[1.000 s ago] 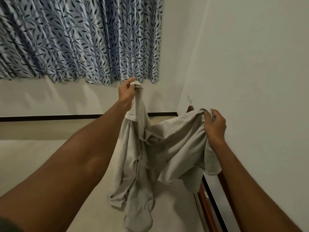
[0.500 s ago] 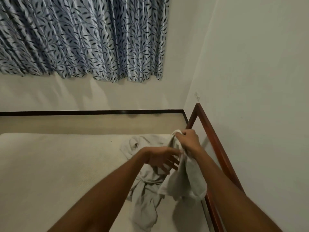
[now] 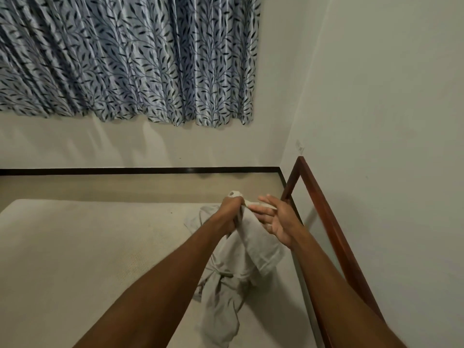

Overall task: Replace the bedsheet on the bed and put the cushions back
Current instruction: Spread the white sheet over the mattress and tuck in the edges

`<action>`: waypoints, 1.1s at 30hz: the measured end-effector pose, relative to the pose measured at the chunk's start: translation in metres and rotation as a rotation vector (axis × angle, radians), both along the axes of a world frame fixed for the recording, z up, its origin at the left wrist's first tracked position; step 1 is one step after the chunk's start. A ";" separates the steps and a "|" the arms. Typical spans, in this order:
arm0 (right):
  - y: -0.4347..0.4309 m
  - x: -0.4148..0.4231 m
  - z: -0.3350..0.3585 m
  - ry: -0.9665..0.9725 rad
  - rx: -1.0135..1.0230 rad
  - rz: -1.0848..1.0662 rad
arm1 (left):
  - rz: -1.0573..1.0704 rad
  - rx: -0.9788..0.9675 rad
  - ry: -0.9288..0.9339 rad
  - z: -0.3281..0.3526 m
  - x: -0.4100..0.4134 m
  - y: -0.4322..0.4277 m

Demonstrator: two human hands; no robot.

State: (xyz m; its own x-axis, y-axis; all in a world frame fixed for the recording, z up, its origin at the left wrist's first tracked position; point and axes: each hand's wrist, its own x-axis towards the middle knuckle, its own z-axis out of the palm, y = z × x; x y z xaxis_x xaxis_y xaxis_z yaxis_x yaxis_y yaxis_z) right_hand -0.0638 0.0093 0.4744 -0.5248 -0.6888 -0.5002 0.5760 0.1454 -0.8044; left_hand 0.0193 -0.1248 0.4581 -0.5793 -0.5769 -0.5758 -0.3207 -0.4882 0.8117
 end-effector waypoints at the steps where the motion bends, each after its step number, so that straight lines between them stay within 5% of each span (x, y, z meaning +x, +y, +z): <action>1: 0.006 0.004 -0.004 -0.011 0.017 -0.047 | 0.040 -0.021 -0.018 0.001 -0.001 -0.004; 6: 0.029 0.038 -0.059 -0.137 0.232 -0.156 | 0.082 0.029 0.009 0.010 -0.003 -0.026; 13: 0.032 0.075 -0.090 -0.660 -0.013 -0.074 | 0.093 0.150 0.154 0.043 0.003 -0.026; 17: 0.013 0.060 -0.050 -0.524 -0.109 -0.331 | 0.091 0.194 0.143 0.058 0.014 -0.025; 20: 0.006 0.044 -0.031 -0.625 -0.171 -0.464 | 0.111 0.175 0.110 0.063 0.025 -0.030; 25: 0.000 0.047 0.000 -0.279 0.010 -0.291 | 0.055 0.169 0.139 0.070 0.044 -0.043; 28: 0.000 0.045 -0.005 -0.637 -0.256 -0.476 | 0.059 0.185 0.175 0.069 0.055 -0.051; 33: -0.011 0.038 0.009 -0.652 -0.367 -0.623 | 0.171 0.233 0.158 0.064 0.066 -0.058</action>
